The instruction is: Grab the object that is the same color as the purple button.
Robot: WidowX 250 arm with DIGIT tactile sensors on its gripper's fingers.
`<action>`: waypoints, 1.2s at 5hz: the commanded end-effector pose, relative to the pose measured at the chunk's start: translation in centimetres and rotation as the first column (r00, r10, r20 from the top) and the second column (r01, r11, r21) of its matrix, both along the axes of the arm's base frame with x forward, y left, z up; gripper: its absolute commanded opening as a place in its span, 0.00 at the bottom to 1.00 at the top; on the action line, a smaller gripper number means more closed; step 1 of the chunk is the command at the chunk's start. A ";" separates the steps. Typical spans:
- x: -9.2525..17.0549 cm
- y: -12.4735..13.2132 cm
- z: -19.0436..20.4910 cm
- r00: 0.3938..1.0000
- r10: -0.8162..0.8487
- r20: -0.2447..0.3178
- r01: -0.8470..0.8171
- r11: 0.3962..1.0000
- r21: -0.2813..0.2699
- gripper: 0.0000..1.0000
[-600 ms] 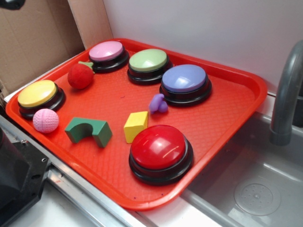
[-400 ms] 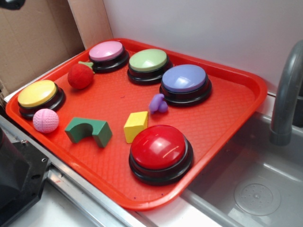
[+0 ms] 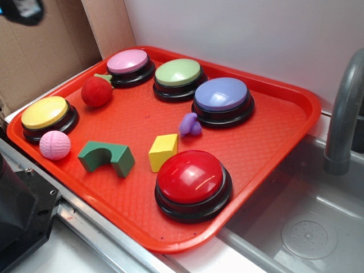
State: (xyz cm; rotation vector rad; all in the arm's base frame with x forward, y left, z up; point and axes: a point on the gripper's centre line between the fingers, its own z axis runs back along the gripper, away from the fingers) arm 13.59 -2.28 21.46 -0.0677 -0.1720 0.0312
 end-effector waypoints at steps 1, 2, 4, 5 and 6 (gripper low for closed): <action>6.1 -3.1 -5.9 0.990 0.026 0.137 -0.033 0.998 0.046 1.00; 8.7 -3.8 -9.3 0.983 0.061 0.173 -0.078 0.993 0.090 1.00; 11.9 -4.9 -14.5 0.972 0.101 0.210 -0.128 0.985 0.119 1.00; 13.1 -4.6 -17.3 0.980 0.069 0.184 -0.095 0.986 0.134 1.00; 13.6 -4.3 -18.1 0.976 0.080 0.203 -0.111 0.983 0.146 1.00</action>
